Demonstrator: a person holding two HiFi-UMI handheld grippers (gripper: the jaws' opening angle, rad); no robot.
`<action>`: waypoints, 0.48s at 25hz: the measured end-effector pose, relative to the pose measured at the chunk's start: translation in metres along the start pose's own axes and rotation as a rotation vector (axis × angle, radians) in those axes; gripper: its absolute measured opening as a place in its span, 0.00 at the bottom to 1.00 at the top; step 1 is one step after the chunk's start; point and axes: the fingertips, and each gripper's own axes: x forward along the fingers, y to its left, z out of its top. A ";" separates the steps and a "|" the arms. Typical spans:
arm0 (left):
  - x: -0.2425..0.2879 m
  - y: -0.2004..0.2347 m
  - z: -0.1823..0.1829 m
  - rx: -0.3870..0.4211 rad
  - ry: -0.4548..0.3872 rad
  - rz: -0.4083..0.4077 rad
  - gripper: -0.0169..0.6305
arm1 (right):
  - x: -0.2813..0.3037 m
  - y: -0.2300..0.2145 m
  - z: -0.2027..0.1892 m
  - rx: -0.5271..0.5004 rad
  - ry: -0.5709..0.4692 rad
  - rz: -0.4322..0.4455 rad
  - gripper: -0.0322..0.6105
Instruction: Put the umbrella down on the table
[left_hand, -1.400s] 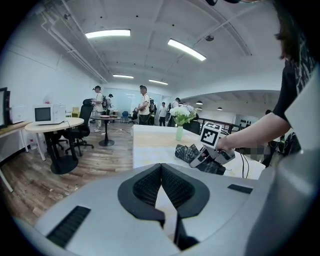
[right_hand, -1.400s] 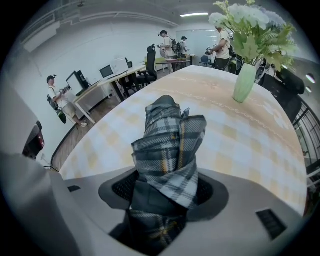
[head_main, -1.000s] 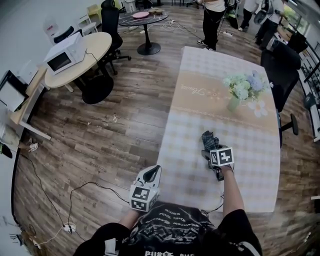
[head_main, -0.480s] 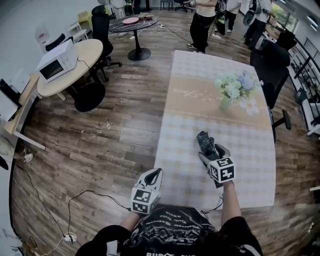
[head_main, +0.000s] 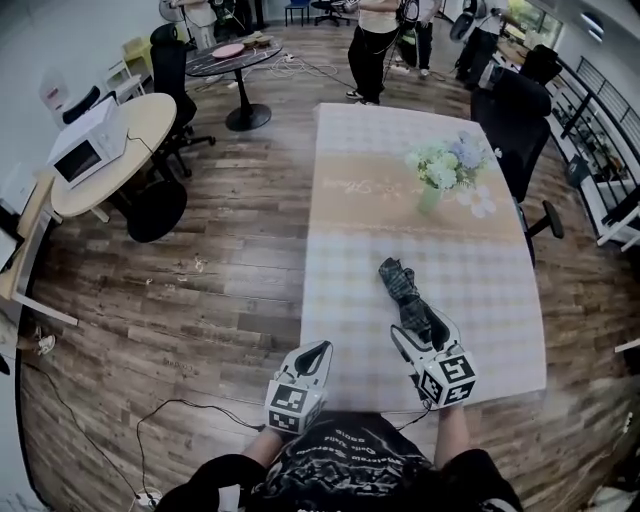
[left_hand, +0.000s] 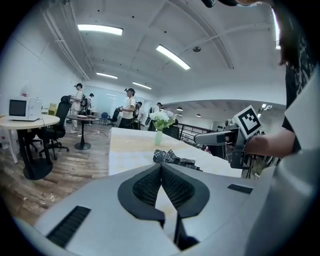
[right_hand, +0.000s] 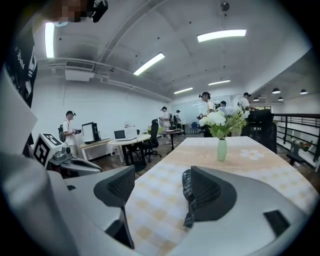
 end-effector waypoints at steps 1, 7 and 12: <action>0.001 -0.004 0.000 0.007 0.001 -0.015 0.06 | -0.006 0.003 -0.003 0.010 -0.011 -0.011 0.60; 0.005 -0.023 -0.004 0.040 0.017 -0.097 0.06 | -0.040 0.013 -0.029 0.044 -0.026 -0.127 0.60; 0.007 -0.033 -0.006 0.061 0.022 -0.135 0.06 | -0.062 0.018 -0.053 0.115 -0.024 -0.181 0.60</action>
